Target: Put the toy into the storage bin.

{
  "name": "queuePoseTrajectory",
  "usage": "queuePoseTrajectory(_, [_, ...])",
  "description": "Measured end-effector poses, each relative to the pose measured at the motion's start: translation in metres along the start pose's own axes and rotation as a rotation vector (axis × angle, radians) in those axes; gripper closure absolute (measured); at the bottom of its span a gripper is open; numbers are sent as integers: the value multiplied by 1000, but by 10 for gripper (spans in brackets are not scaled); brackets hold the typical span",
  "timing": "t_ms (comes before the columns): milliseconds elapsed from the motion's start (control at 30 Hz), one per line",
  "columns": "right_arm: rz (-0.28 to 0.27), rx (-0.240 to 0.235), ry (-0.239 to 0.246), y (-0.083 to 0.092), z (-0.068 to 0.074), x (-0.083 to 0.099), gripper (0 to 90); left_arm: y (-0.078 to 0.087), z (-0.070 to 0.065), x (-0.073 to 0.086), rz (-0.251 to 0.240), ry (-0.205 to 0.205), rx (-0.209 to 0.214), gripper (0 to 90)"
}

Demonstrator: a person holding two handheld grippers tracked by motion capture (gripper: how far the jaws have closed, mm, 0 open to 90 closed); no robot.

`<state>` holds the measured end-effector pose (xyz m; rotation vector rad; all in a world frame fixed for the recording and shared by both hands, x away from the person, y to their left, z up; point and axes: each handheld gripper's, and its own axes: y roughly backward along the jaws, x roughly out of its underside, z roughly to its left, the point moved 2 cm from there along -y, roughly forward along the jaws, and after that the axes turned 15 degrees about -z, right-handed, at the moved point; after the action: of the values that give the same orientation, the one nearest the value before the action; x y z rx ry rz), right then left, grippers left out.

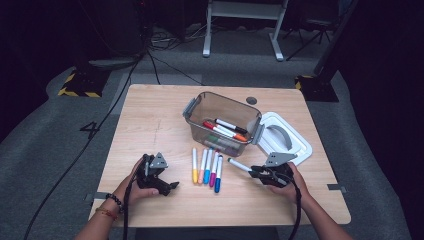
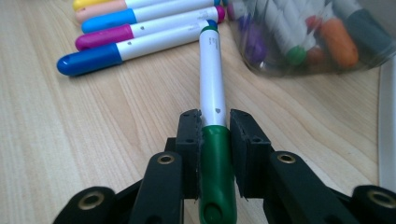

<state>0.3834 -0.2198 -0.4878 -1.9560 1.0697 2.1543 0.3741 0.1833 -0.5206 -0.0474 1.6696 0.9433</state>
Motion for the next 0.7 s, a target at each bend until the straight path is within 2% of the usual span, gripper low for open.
queuePoseTrajectory(233, [-16,-15,21,16,1,-5,747,0,0,0,1,0,-2,6])
queuePoseTrajectory(433, [-20,20,6,31,-6,-1,747,0,0,0,1,0,-1,6])
queuePoseTrajectory(700, [-56,83,-15,63,-18,1,747,0,0,0,2,0,-3,6])
